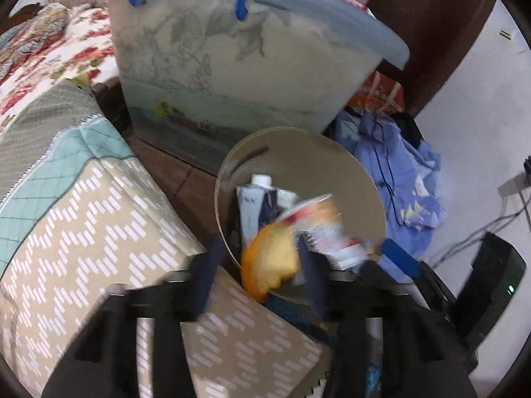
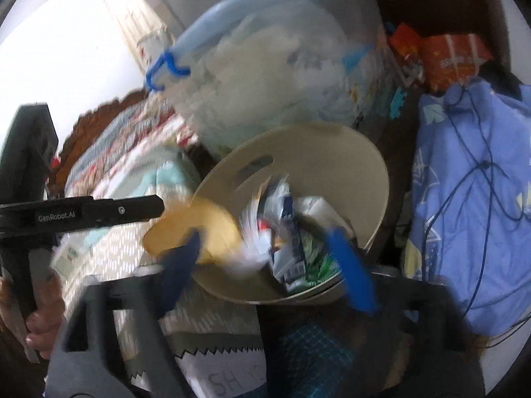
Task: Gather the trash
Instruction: 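Carry wrapper and peel to the beige bin and release both, then return both tools to the remaining trash on the bed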
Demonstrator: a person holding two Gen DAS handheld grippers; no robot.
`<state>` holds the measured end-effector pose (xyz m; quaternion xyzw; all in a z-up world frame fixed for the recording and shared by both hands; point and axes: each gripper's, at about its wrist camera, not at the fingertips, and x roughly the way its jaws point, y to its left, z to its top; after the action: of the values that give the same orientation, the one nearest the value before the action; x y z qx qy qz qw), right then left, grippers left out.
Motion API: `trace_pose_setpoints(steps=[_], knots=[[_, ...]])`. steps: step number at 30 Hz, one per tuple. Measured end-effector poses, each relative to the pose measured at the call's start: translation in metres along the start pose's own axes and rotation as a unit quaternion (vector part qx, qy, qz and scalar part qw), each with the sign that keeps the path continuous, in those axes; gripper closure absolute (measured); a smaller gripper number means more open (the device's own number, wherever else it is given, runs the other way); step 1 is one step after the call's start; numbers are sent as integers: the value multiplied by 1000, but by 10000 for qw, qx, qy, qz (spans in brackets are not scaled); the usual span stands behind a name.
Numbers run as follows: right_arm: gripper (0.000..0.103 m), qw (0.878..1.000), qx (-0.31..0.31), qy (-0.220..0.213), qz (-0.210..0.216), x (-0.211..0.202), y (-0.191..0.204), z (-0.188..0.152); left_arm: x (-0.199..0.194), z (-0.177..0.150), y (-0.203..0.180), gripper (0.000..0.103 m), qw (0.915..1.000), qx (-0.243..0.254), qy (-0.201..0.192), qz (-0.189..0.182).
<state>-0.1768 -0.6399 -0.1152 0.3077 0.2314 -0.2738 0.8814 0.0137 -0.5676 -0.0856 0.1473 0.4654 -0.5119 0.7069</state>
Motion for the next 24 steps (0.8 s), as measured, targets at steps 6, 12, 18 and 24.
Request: trace_pose_setpoints(steps=[6, 12, 18, 24], knots=[[23, 9995, 223, -177, 119, -19, 7, -3, -27, -12, 12, 56, 9996, -7, -256, 125], [23, 9985, 270, -144, 461, -33, 40, -16, -76, -48, 37, 55, 9956, -39, -610, 709], [23, 9959, 201, 9, 884, -40, 95, -40, -132, -95, 68, 54, 9858, -9, -974, 1367], [23, 9924, -69, 280, 1192, -38, 157, -63, -188, -142, 108, 51, 9733, -167, -1283, 1895]])
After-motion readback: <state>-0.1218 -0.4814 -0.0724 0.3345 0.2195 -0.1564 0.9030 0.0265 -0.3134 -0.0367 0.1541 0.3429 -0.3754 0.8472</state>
